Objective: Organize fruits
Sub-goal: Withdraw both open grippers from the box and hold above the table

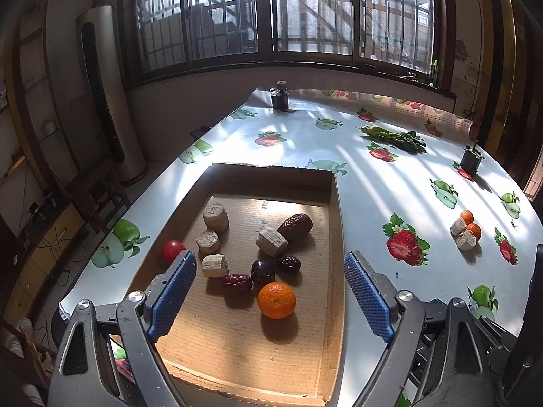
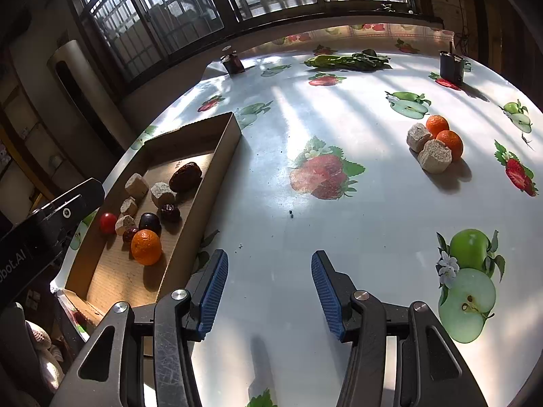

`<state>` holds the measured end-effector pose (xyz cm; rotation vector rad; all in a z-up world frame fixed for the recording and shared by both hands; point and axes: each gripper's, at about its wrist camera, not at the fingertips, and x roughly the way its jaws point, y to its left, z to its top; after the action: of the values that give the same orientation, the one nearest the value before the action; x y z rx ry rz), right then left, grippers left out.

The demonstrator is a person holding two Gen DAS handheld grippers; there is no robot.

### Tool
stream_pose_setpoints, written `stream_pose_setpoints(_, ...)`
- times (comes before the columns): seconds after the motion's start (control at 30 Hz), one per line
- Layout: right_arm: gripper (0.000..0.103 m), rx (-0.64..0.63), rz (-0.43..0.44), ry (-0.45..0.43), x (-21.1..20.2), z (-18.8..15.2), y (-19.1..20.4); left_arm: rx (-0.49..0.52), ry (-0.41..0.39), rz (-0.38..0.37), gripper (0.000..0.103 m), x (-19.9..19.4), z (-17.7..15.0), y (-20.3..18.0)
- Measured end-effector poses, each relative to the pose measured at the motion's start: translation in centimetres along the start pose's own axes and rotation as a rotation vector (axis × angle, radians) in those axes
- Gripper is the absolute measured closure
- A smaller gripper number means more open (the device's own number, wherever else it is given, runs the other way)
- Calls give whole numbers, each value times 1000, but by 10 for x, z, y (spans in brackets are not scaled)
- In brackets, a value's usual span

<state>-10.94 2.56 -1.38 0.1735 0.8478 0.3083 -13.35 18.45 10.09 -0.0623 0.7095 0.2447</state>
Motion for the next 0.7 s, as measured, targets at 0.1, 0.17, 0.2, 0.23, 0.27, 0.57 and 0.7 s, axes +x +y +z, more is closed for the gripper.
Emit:
stream_pose_setpoints(0.1, 48, -2, -11, -1, 0, 0, 0, -11, 15, -13, 15, 4, 0, 1)
stream_pose_setpoints(0.17, 48, 4, -15, -7, -1, 0, -1, -11, 23, -20, 15, 5, 0, 0)
stream_pose_setpoints(0.2, 48, 8, -17, -10, -2, 0, -3, -10, 25, -22, 15, 5, 0, 0)
stream_pose_setpoints(0.23, 48, 13, -16, -12, -2, 0, -4, -8, 25, -22, 15, 4, -1, -2)
stream_pose_setpoints(0.27, 48, 19, -14, -10, -2, 0, -6, -5, 23, -22, 15, 3, -1, -3)
stream_pose_setpoints(0.57, 48, 45, -12, -27, -11, 3, -22, 31, 28, -83, 15, 1, -1, -27)
stream_pose_setpoints(0.7, 48, 74, -37, -43, -20, 9, -41, 62, 40, -104, 15, 2, -2, -40)
